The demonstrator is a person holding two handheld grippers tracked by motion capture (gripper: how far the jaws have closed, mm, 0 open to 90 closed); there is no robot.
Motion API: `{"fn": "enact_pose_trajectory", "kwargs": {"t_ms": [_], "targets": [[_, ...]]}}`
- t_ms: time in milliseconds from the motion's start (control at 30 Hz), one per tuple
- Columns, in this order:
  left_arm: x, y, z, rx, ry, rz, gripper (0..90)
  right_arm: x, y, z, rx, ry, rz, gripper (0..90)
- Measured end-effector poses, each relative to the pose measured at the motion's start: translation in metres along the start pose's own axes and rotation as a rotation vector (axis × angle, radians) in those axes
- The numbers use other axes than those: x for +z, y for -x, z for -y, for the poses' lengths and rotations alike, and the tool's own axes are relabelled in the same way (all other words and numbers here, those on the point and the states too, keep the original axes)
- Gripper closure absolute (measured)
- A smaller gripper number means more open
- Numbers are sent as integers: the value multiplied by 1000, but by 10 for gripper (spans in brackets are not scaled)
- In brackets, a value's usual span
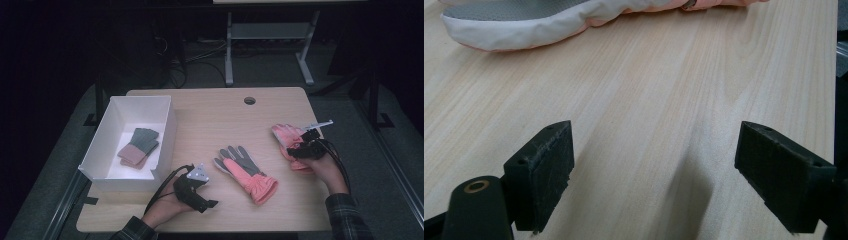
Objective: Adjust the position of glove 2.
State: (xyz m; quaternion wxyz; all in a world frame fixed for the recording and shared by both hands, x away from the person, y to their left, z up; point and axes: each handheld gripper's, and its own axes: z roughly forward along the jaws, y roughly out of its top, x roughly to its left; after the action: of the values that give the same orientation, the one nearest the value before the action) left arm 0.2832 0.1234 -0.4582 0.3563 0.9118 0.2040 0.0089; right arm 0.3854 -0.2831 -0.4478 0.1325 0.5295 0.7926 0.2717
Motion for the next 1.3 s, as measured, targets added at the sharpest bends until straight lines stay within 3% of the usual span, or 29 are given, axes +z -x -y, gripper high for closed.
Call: {"fn": "enact_pose_trajectory", "kwargs": {"t_ms": [67, 167, 500, 667, 933, 1300], "targets": [[0, 0, 0, 0, -2, 0, 156, 1, 0, 0, -11, -7, -7, 325], [0, 0, 0, 0, -7, -1, 157, 4, -2, 1, -28, -19, 4, 349], [1, -1, 0, -5, -10, -7, 161, 1, 7, 5, -25, 19, -32, 627], [1, -2, 1, -3, -12, -14, 164, -6, 12, 5, 2, 40, -53, 774], [0, -4, 1, -6, -9, -20, 165, -19, 17, 4, -1, 82, -58, 792], [0, -4, 0, -5, -10, -22, 164, -50, 5, 2, -6, 134, -145, 791]]}}
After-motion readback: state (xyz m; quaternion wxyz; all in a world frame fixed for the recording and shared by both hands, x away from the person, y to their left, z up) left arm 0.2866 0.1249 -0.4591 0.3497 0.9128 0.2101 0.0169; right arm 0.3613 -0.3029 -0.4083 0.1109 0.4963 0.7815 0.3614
